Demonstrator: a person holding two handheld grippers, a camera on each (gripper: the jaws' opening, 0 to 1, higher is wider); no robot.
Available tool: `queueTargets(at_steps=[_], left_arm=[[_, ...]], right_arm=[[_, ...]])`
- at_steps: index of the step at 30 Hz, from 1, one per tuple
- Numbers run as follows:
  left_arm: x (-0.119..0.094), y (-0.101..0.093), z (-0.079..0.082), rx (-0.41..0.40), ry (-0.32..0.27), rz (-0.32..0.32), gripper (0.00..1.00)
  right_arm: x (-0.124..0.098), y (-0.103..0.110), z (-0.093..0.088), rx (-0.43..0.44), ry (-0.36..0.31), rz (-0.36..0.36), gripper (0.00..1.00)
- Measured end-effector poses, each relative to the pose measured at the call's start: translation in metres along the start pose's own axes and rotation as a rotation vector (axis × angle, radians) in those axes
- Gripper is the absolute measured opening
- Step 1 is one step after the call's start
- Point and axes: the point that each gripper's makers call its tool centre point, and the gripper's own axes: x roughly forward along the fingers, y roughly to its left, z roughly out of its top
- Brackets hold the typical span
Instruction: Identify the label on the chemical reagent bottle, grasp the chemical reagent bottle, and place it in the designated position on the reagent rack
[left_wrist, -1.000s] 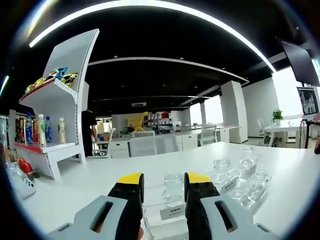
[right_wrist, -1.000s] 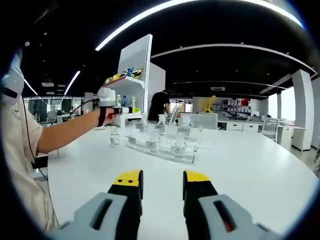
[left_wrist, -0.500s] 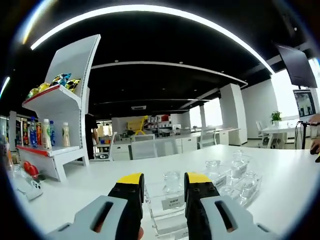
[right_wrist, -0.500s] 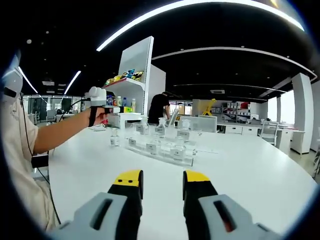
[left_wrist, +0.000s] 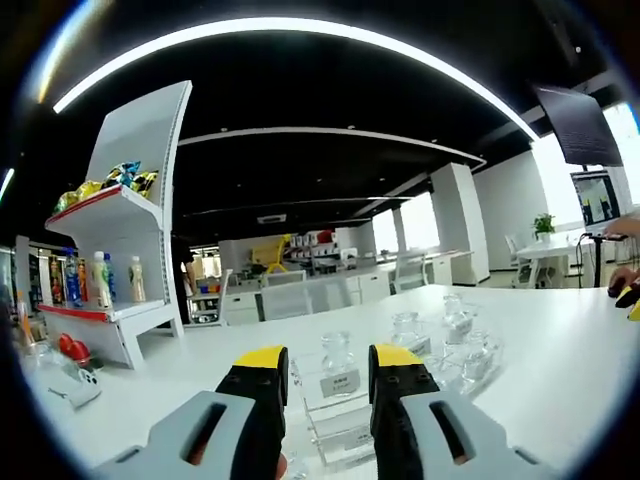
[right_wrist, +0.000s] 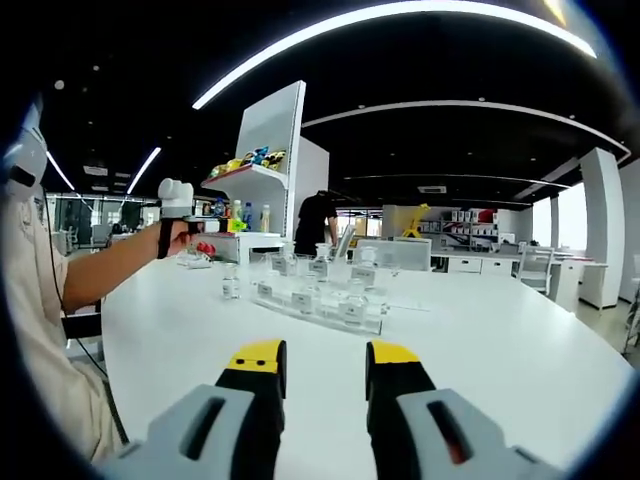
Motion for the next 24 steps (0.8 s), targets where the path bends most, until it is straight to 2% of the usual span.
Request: queueTargets(at_steps=[10, 19, 24], left_arm=[[-0.029, 0.0, 0.002, -0.004, -0.006, 0.005, 0.33], [-0.06, 0.0, -0.016, -0.007, 0.025, 0.008, 0.33], [-0.077, 0.003, -0.02, -0.008, 0.03, 0.024, 0.33]], right_arm=[[-0.012, -0.009, 0.002, -0.002, -0.007, -0.019, 0.31], [-0.016, -0.011, 0.001, 0.001, -0.011, -0.025, 0.31], [-0.017, -0.01, 0.002, -0.002, -0.011, -0.023, 0.31]])
